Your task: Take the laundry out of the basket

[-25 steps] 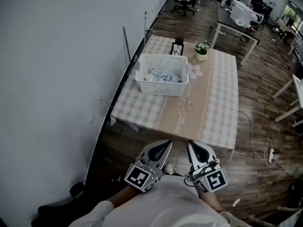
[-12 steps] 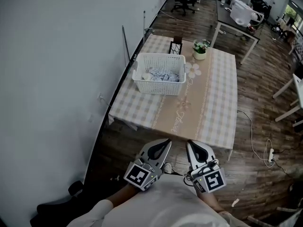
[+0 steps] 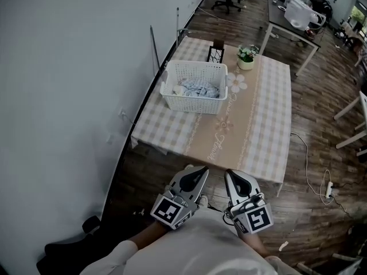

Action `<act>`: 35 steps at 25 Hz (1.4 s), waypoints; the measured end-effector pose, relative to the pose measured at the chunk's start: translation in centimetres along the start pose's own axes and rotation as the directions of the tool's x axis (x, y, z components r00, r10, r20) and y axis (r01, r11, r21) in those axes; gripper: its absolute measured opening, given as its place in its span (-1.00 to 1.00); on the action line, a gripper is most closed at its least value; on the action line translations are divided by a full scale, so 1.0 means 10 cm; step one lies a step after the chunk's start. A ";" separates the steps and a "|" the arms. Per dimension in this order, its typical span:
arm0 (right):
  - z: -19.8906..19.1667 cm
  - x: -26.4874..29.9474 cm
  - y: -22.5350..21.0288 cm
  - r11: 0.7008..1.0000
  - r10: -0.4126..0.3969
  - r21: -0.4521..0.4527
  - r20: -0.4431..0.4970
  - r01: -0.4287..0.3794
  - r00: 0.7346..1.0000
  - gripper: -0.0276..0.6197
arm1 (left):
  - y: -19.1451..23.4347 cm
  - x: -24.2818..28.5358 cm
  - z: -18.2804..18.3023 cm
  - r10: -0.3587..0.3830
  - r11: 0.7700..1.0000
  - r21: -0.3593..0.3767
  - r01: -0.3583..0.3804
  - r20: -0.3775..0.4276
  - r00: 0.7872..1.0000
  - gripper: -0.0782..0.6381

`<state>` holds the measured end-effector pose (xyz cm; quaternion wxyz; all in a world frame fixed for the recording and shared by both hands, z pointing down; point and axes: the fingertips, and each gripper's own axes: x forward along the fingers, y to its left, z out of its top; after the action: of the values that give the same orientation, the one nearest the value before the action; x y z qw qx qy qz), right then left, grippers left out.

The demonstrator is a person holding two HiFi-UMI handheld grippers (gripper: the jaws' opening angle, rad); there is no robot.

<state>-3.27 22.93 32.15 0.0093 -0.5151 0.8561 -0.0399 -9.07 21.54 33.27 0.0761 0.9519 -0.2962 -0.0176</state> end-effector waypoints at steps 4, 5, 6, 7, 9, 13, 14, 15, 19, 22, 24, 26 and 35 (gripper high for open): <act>0.03 0.14 -0.13 1.000 -0.009 -0.003 -0.005 0.009 1.000 -0.88 | 0.15 0.13 0.05 0.005 1.000 0.012 -0.005 0.017 1.000 -0.77; 0.03 0.20 -0.17 1.000 -0.012 -0.008 -0.004 0.012 1.000 -0.88 | 0.20 0.18 0.04 0.003 1.000 0.012 -0.003 0.016 1.000 -0.77; 0.03 0.27 -0.20 1.000 -0.015 -0.012 -0.005 0.015 1.000 -0.88 | 0.28 0.23 0.04 0.000 1.000 0.011 0.000 0.015 1.000 -0.77; 0.03 0.35 -0.24 1.000 -0.017 -0.015 -0.005 0.017 1.000 -0.88 | 0.35 0.29 0.03 -0.003 1.000 0.009 0.003 0.015 1.000 -0.77; 0.03 0.51 -0.34 0.999 -0.022 -0.023 -0.008 0.022 1.000 -0.87 | 0.51 0.41 0.05 -0.012 1.000 0.006 0.011 0.017 1.000 -0.77; 0.12 0.88 -0.57 0.998 -0.045 -0.039 -0.004 0.045 0.999 -0.87 | 0.82 0.68 0.16 -0.037 0.999 0.007 0.037 0.020 0.999 -0.77; 0.14 0.98 -0.63 0.998 -0.050 -0.043 -0.005 0.050 0.999 -0.88 | 0.90 0.74 0.19 -0.044 0.999 0.011 0.044 0.023 0.999 -0.77; 0.15 1.08 -0.67 0.997 -0.053 -0.049 -0.009 0.052 0.999 -0.87 | 0.98 0.81 0.22 -0.053 0.999 0.007 0.053 0.013 0.998 -0.77; 0.23 1.50 -0.83 0.996 -0.072 -0.050 0.012 0.073 0.997 -0.88 | 1.32 1.04 0.30 -0.084 0.996 -0.005 0.084 -0.028 0.996 -0.77; 0.27 1.79 -0.93 0.995 -0.084 -0.053 0.012 0.084 0.996 -0.88 | 1.58 1.18 0.39 -0.102 0.995 0.000 0.102 -0.023 0.995 -0.77; 0.29 1.95 -0.98 0.994 -0.092 -0.058 0.001 0.092 0.996 -0.88 | 1.72 1.26 0.44 -0.113 0.994 -0.002 0.113 -0.025 0.993 -0.77; 0.31 2.12 -1.04 0.993 -0.107 -0.057 0.005 0.107 0.994 -0.88 | 1.87 1.32 0.46 -0.125 0.992 0.000 0.125 -0.030 0.992 -0.77; 0.18 2.65 -1.19 0.988 -0.148 -0.051 -0.001 0.148 0.989 -0.88 | 2.45 1.51 0.37 -0.159 0.987 -0.006 0.159 -0.064 0.985 -0.77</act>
<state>-5.06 -6.09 32.00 -0.0088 -0.5771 0.8164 -0.0197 -10.68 -7.44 33.61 0.0842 0.9725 -0.2169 0.0067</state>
